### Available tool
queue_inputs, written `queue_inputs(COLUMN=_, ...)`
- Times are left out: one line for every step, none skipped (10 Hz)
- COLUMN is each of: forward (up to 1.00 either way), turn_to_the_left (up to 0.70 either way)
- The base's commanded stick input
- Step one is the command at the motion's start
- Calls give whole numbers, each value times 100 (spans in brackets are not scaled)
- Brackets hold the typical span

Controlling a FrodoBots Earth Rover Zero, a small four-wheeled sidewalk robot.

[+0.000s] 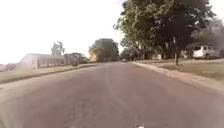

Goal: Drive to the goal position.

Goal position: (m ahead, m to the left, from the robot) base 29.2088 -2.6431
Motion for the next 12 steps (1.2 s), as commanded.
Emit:
queue_inputs(forward=100, turn_to_the_left=0)
queue_inputs(forward=100, turn_to_the_left=0)
queue_inputs(forward=100, turn_to_the_left=0)
queue_inputs(forward=100, turn_to_the_left=0)
queue_inputs(forward=100, turn_to_the_left=0)
queue_inputs(forward=100, turn_to_the_left=0)
queue_inputs(forward=100, turn_to_the_left=0)
queue_inputs(forward=100, turn_to_the_left=0)
queue_inputs(forward=100, turn_to_the_left=0)
queue_inputs(forward=100, turn_to_the_left=0)
queue_inputs(forward=100, turn_to_the_left=0)
queue_inputs(forward=100, turn_to_the_left=0)
